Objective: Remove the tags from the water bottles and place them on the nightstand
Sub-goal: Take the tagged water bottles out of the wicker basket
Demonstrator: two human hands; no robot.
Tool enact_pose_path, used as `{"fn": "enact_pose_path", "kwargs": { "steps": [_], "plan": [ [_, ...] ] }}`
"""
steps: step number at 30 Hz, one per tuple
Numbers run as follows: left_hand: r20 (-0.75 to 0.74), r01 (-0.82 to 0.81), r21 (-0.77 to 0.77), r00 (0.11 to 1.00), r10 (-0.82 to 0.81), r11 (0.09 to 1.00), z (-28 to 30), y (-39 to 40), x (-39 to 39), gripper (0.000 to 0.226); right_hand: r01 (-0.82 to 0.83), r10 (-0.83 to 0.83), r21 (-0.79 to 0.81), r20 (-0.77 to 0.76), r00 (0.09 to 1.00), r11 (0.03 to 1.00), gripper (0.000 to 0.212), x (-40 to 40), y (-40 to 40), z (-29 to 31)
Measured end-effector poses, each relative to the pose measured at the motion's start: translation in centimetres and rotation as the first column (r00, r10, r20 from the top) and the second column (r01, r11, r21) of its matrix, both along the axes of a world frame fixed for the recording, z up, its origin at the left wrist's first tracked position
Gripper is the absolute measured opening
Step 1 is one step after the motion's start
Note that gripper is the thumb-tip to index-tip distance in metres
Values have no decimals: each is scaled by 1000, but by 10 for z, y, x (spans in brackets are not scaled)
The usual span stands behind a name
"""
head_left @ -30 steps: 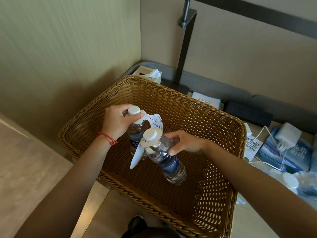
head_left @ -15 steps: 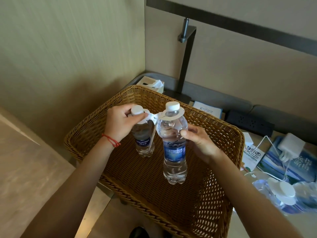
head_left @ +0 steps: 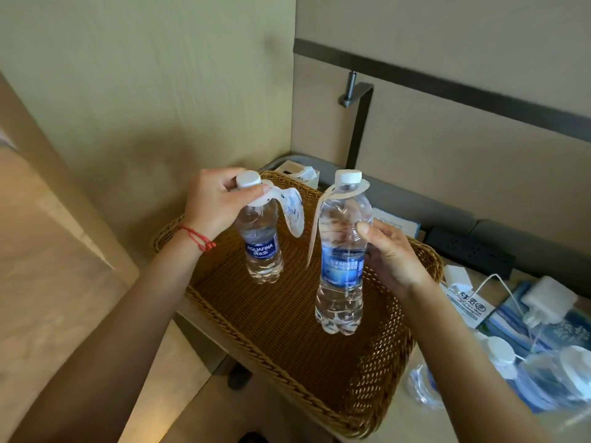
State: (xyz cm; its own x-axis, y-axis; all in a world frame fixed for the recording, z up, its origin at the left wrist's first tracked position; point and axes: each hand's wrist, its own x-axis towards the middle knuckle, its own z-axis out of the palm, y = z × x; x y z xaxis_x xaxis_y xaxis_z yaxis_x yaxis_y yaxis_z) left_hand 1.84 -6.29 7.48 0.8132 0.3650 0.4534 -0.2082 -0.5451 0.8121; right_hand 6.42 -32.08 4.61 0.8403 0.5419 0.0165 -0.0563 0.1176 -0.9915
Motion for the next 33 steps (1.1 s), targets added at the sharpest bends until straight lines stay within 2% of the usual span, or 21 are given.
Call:
{"fn": "enact_pose_path", "kwargs": {
  "steps": [3, 10, 18, 21, 29, 33],
  "plan": [
    [29, -44, -46, 999, 45, 998, 19, -4, -20, 7, -12, 12, 8, 15, 1000, 1000, 101, -8, -3, 13],
    [91, -143, -107, 984, 153, 984, 66, -3, -76, 10, -70, 66, 50, 67, 996, 996, 98, -33, 15, 47],
    [159, -191, -118, 965, 209, 974, 77, 20, -161, 11, -187, 177, 86, 115, 977, 979, 85, -89, 53, 62],
    [174, -212, -93, 959, 225, 973, 70, 30, -199, 11, -228, 214, 99, 137, 967, 969, 75, -118, 70, 56],
    [44, -283, -73, 957, 286, 956, 35, 51, -302, 10, -254, 246, 76, 104, 964, 964, 69, -206, 91, 20],
    [-36, -319, -70, 948, 317, 945, 15, 48, -342, 8, -266, 262, 68, 60, 963, 962, 44, -245, 85, 2]
  ]
}}
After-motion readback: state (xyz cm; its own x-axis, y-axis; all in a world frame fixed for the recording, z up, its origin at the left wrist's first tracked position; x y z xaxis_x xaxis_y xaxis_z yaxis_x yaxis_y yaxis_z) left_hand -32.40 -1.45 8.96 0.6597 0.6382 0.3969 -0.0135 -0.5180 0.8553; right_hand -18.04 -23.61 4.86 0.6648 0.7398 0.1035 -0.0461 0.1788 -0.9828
